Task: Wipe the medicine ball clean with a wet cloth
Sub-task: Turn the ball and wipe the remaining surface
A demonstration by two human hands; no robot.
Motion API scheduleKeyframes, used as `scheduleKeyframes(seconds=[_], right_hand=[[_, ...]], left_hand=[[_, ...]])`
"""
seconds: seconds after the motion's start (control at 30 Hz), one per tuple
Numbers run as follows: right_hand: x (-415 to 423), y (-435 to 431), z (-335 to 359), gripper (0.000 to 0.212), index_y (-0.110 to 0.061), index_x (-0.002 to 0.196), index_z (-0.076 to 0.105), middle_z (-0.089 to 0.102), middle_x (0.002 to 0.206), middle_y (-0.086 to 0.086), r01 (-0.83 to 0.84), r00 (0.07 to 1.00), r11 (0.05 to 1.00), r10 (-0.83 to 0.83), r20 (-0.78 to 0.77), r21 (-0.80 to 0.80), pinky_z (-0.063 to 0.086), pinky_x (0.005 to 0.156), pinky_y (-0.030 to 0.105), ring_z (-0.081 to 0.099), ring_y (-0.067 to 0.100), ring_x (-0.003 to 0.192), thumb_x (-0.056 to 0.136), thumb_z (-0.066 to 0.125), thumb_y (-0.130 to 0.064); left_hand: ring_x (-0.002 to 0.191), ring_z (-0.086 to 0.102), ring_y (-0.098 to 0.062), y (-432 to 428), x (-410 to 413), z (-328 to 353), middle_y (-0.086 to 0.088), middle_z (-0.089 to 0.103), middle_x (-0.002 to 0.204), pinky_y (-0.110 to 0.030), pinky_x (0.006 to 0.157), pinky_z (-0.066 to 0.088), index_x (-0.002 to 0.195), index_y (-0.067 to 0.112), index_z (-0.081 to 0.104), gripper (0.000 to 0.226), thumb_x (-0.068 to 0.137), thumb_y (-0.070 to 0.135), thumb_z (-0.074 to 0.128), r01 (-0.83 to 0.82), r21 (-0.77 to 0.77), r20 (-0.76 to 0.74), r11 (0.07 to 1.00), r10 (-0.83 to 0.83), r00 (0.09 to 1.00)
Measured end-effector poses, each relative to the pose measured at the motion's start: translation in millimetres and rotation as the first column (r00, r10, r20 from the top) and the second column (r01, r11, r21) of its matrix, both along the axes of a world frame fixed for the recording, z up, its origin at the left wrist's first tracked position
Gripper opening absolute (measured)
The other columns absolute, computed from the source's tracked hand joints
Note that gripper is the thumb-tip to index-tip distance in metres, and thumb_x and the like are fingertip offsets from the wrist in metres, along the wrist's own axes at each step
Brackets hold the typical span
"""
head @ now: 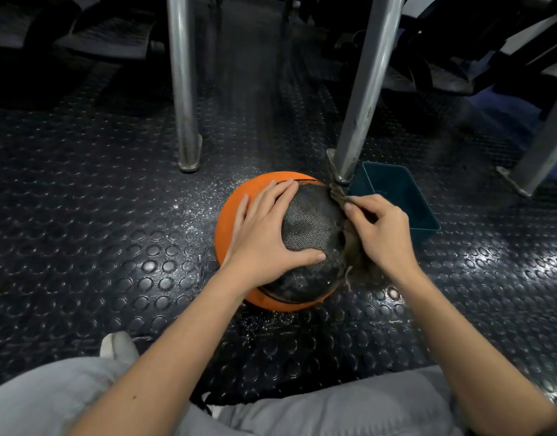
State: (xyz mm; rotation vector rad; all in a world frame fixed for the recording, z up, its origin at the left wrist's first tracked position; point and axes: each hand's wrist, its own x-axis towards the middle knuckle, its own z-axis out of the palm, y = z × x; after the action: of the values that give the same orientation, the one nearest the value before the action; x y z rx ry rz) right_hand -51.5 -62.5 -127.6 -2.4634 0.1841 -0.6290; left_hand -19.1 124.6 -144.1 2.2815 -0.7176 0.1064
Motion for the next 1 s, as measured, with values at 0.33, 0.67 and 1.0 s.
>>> scheduleKeyframes(seconds=[0.33,0.67,1.0], right_hand=[[-1.6,1.8,-2.6,0.017,-0.014,0.101,0.073,0.061,0.097,-0.012,-0.064,0.993,0.994,0.072,0.091,-0.087,0.035,0.085,0.013,0.057,0.023,0.088,0.088,0.062,-0.014],[-18.3,26.2,2.9,0.018,-0.014,0.097,0.074,0.060,0.096,-0.012,-0.183,0.969,0.970,0.205,0.138,-0.158,0.033,0.082,0.010,0.048,0.019,0.085,0.086,0.061,-0.014],[-22.4,30.8,2.8,0.017,-0.014,0.096,0.075,0.063,0.097,-0.012,-0.134,0.980,0.984,0.148,0.130,-0.116,0.030,0.084,0.004,0.047,0.017,0.088,0.085,0.062,-0.013]], left_hand=[[0.141,-0.003,0.000,-4.5,-2.0,1.2,0.018,0.012,0.154,-0.033,0.113,-0.014,0.150,0.029,0.013,0.104,0.069,0.063,0.069,-0.016,-0.005,-0.028,1.000,0.016,0.999],[0.140,0.001,0.002,0.6,0.3,0.1,0.018,0.016,0.153,-0.029,0.113,-0.012,0.149,0.029,0.017,0.105,0.066,0.062,0.072,-0.026,-0.032,-0.019,0.999,0.025,1.000],[0.141,-0.002,0.001,1.9,-1.2,-0.9,0.018,0.013,0.154,-0.032,0.114,-0.012,0.150,0.030,0.014,0.105,0.067,0.061,0.070,-0.026,-0.011,-0.018,1.000,0.026,0.999]])
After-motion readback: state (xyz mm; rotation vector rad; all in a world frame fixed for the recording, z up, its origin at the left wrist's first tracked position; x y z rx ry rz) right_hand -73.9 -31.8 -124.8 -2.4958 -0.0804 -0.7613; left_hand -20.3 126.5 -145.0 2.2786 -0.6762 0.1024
